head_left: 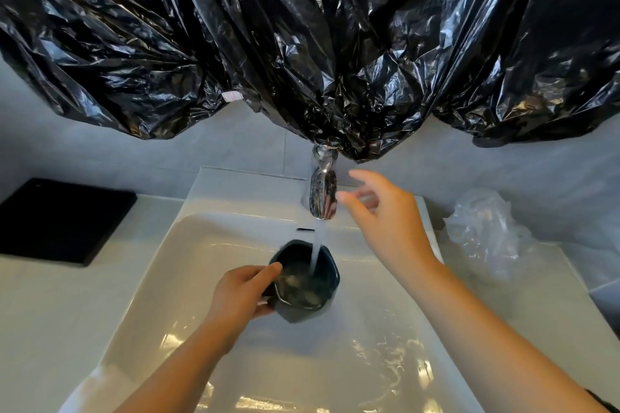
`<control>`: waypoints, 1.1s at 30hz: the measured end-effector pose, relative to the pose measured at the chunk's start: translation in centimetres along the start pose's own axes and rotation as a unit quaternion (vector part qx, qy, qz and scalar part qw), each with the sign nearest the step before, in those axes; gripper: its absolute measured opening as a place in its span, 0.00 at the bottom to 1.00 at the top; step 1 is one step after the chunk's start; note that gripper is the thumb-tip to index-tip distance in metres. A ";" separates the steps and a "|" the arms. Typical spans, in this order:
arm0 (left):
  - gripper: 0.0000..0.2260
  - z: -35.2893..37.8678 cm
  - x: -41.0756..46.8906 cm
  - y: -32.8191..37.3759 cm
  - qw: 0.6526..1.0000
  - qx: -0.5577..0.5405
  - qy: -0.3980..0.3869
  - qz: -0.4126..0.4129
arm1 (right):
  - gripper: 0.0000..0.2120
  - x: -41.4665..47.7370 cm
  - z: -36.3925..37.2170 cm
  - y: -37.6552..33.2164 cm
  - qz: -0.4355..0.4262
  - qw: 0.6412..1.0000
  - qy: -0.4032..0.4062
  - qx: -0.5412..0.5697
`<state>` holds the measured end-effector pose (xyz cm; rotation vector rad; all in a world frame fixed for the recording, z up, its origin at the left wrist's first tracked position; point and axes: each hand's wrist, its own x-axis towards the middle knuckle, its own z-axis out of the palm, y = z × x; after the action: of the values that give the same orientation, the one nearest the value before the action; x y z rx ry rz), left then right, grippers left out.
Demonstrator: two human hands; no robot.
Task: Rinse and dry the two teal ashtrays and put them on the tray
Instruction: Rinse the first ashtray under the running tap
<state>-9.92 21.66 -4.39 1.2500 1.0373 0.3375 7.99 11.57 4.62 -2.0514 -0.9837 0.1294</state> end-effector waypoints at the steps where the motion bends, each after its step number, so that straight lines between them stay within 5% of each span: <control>1: 0.09 0.0 0.4 0.2 1.000 -0.018 0.005 0.005 | 0.19 -0.8 0.2 1.0 0.016 1.000 -0.001 -0.001; 12: 0.09 2.0 2.7 -3.2 0.997 -0.054 -0.039 0.049 | 0.17 -5.5 4.2 9.8 0.119 0.992 -0.003 0.049; 25: 0.07 0.3 4.8 -2.5 0.958 0.004 -0.051 0.282 | 0.21 -5.9 6.7 10.5 0.127 0.947 -0.151 0.255; 28: 0.10 0.4 4.2 -2.2 0.924 0.083 0.009 0.374 | 0.17 -6.3 6.2 10.0 0.110 0.945 -0.138 0.275; 33: 0.17 0.2 3.4 -2.0 0.808 0.264 0.133 0.510 | 0.16 -6.3 7.8 10.4 0.041 0.984 -0.103 0.139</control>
<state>-8.61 23.30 -7.73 2.2817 0.5904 1.1312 6.67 8.70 -9.47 -1.8452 -0.9450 0.5034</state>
